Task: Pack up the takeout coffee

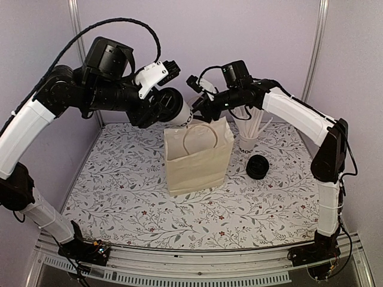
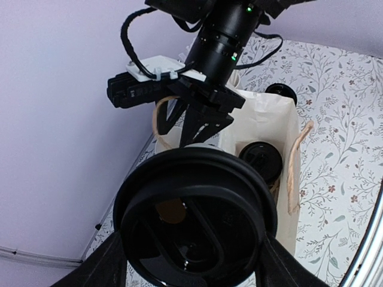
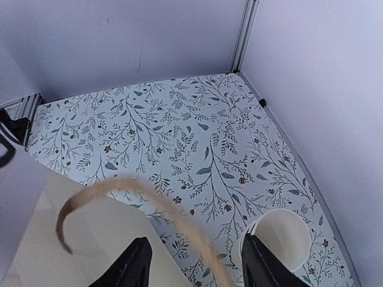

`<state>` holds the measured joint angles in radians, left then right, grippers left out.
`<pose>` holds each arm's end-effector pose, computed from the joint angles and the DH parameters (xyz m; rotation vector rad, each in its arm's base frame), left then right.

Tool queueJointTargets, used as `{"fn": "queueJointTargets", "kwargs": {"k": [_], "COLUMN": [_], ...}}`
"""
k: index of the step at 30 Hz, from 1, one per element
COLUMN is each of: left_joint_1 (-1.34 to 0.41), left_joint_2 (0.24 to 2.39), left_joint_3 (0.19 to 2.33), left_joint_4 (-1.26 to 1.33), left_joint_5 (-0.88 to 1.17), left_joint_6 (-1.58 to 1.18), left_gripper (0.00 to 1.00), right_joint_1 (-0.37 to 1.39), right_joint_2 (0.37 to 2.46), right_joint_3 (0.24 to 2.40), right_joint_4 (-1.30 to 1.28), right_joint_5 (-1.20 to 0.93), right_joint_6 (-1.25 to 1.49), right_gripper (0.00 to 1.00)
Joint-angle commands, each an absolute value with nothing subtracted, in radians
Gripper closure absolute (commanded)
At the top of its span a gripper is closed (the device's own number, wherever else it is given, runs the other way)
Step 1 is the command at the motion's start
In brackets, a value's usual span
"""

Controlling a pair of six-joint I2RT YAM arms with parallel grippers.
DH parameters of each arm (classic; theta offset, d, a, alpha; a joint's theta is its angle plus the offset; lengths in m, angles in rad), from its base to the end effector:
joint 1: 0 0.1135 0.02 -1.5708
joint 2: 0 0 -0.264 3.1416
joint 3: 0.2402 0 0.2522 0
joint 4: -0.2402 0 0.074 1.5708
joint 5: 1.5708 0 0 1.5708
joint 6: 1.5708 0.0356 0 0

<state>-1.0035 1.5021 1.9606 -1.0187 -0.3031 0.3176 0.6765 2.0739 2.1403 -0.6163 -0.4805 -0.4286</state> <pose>0.1629 -0.2359 0.4817 1.1464 1.7641 -0.0885 0.3622 0.3119 0.3657 -1.3473 1.6362 0.6559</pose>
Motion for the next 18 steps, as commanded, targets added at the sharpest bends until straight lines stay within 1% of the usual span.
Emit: {"fn": "queueJointTargets", "kwargs": {"k": [1, 7, 10, 14, 18], "left_joint_1": [-1.015, -1.013, -1.004, -0.983, -0.948], "left_joint_2": [1.502, 1.512, 1.518, 1.529, 1.550], "left_joint_3": [1.931, 1.925, 1.924, 1.911, 1.901], "left_joint_4": [-1.027, -1.023, -1.021, -1.025, -1.028], "left_joint_5": [-0.266, -0.292, -0.284, -0.269, -0.232], "left_joint_6": [0.303, 0.313, 0.317, 0.307, 0.298], "left_gripper": [0.58, 0.59, 0.58, 0.58, 0.58], "right_joint_1": [0.669, 0.669, 0.669, 0.669, 0.670], "right_joint_2": [1.958, 1.910, 1.867, 1.790, 1.787], "right_joint_3": [2.163, 2.162, 2.133, 2.077, 2.058], "right_joint_4": [-0.638, -0.674, -0.688, -0.732, -0.849], "right_joint_5": [-0.489, -0.492, -0.518, -0.639, -0.791], "right_joint_6": [-0.430, -0.426, -0.438, -0.491, -0.586], "right_gripper": [0.44, 0.36, 0.34, 0.33, 0.32]}}
